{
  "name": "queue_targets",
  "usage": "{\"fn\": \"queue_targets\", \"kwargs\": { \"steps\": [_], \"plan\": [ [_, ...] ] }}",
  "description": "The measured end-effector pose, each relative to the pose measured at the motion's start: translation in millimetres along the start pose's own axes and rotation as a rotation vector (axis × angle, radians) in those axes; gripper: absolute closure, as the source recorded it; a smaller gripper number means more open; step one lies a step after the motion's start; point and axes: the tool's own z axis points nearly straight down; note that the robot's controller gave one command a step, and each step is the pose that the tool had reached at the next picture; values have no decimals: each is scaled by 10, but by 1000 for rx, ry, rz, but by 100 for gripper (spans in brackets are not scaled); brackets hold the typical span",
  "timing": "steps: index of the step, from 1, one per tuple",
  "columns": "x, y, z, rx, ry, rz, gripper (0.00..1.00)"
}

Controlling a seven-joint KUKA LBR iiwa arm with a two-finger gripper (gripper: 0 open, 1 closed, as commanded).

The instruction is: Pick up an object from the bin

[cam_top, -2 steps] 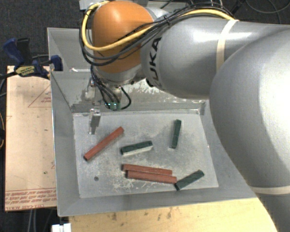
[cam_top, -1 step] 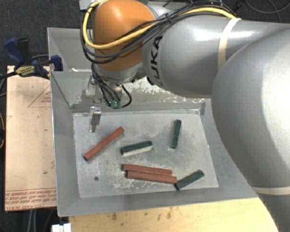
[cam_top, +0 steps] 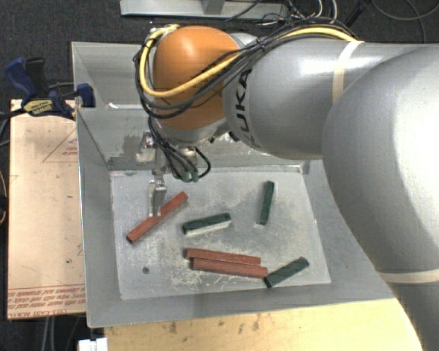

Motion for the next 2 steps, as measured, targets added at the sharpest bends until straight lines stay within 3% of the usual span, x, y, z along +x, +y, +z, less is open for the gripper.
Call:
{"fn": "queue_targets", "kwargs": {
  "steps": [1, 2],
  "plan": [
    [64, -96, 176, 1, 2, -42, 0],
    [126, -131, 88, 2, 9, -104, 0]
  ]
}}
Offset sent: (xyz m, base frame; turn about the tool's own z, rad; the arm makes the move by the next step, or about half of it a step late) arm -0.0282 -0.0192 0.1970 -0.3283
